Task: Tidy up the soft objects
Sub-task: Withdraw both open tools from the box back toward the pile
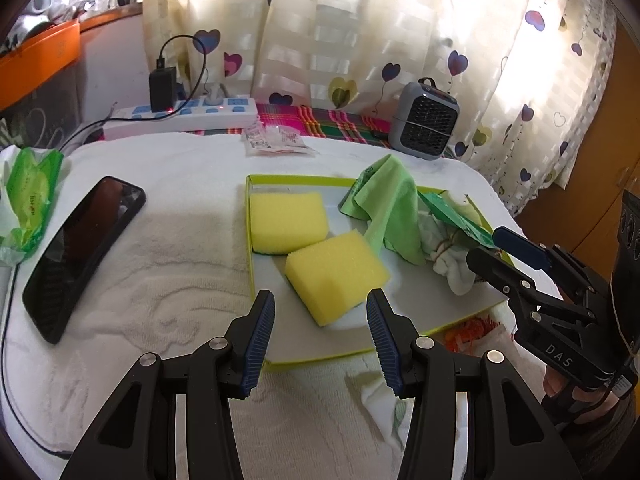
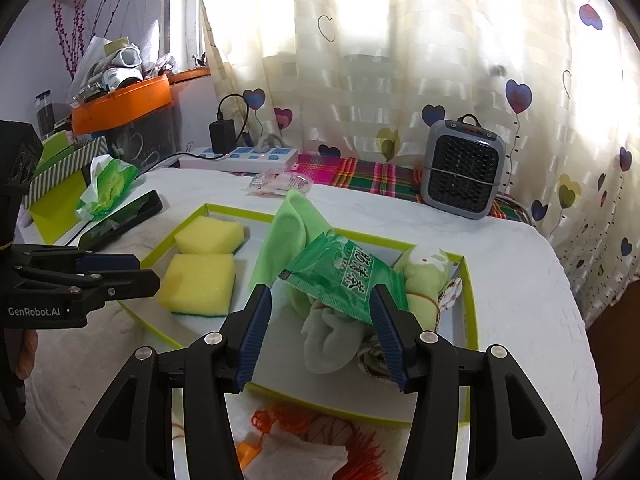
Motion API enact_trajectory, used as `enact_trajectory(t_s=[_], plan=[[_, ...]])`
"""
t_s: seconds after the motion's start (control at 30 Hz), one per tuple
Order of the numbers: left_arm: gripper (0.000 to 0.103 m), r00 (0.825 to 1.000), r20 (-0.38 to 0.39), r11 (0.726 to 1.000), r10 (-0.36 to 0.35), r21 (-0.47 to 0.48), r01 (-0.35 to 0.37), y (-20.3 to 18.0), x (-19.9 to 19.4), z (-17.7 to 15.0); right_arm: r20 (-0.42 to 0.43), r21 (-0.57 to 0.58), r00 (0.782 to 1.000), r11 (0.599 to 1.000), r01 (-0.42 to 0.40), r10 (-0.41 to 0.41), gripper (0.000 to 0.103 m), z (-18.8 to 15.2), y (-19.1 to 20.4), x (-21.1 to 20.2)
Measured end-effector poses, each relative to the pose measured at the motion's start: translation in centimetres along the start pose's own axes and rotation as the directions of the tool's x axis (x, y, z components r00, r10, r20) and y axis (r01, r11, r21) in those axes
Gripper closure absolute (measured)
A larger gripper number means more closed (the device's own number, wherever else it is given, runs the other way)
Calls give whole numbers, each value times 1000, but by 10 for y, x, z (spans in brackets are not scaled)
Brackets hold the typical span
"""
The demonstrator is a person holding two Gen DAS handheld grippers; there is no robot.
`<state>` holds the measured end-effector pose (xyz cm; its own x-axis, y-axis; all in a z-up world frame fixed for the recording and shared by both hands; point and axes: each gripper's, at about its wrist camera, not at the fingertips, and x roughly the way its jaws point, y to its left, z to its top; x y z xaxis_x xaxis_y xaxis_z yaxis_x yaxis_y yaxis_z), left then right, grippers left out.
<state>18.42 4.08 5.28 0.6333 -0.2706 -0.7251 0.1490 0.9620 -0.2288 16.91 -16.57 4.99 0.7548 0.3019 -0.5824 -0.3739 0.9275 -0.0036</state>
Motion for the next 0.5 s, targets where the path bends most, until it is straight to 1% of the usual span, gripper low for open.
enact_trajectory(t_s=[0.33,0.5], plan=[[56,1000,6,1000,-13,0,13,-3,-12,-13,13,12,1000,1000,-15,15,51,-8,10,-18],[56,1000,6,1000,-15,16,15,-8,-18,-21,16,29,1000,999,-23,22,51,-16,12,-27]])
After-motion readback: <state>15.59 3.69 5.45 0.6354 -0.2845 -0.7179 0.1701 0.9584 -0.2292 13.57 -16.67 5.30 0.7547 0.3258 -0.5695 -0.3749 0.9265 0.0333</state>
